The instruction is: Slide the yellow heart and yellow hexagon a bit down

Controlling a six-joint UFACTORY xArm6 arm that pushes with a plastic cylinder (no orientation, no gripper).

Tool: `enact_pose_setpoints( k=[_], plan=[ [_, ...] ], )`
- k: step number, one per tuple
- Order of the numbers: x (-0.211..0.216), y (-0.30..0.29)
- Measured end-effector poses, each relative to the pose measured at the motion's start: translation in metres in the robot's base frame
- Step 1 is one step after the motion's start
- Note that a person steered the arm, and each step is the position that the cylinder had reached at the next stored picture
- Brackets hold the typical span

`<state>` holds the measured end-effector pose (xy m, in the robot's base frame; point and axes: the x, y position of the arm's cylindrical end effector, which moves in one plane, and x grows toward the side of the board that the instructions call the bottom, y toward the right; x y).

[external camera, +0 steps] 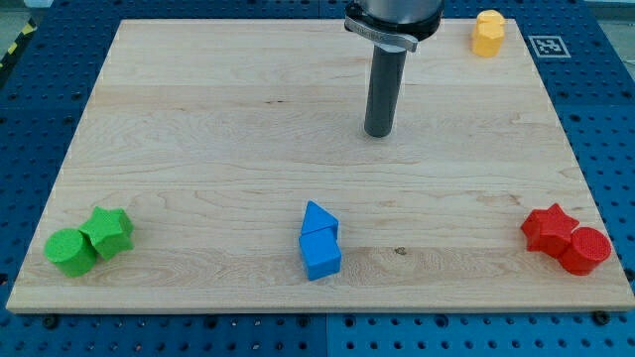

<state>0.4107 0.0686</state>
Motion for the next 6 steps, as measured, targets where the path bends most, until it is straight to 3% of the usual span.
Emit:
enact_pose_setpoints(
  k=[1, 4, 5, 6],
  plan=[
    [-0.004, 0.005],
    [-0.083, 0.243],
    [-0.102, 0.261],
    [-0.159, 0.262]
  ],
)
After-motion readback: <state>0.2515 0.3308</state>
